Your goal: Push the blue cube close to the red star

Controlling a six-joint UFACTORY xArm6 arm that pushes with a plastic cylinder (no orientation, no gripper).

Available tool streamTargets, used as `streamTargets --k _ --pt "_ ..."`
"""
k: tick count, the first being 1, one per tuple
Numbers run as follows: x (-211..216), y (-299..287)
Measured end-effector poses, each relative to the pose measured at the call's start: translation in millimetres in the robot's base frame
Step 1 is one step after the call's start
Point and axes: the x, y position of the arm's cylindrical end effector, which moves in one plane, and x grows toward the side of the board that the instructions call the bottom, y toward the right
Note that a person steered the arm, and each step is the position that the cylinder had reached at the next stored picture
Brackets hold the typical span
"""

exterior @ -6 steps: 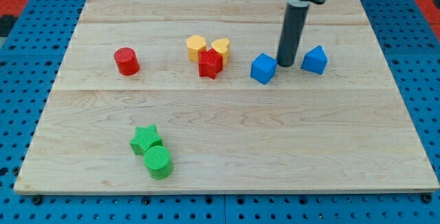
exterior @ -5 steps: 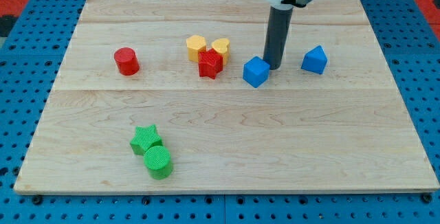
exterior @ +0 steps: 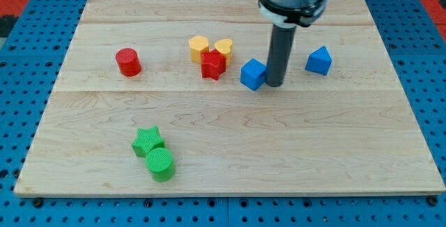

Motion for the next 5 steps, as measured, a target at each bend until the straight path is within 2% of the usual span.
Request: streamTargets --k 1,2,3,4,5 --pt "-4 -21" --pt "-21 -16" --pt "-75 26" --pt "-90 91" --pt "-65 140"
